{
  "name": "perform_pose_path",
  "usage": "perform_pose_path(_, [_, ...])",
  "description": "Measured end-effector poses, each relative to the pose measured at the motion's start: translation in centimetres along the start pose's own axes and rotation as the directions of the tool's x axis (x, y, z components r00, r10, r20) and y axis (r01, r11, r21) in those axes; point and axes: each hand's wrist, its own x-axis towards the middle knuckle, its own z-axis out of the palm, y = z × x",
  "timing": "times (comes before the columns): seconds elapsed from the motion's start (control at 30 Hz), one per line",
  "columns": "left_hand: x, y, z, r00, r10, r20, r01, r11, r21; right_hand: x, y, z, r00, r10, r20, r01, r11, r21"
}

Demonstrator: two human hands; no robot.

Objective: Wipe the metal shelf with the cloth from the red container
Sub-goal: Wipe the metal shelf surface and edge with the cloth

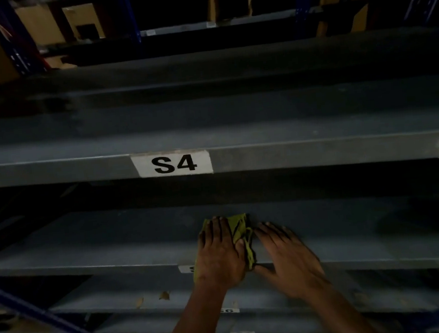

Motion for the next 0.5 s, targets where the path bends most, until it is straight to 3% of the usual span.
perform_pose_path(0.23, [2.4, -0.3, 0.1, 0.997, -0.065, -0.045, 0.065, 0.998, 0.012, -1.0, 0.5, -0.4, 0.999, 0.023, -0.032, -0.024, 0.999, -0.029])
perform_pose_path(0.5, [2.6, 3.6, 0.1, 0.997, -0.027, 0.070, 0.023, 0.998, 0.063, -1.0, 0.2, -0.4, 0.998, 0.031, -0.053, -0.032, 0.999, -0.006])
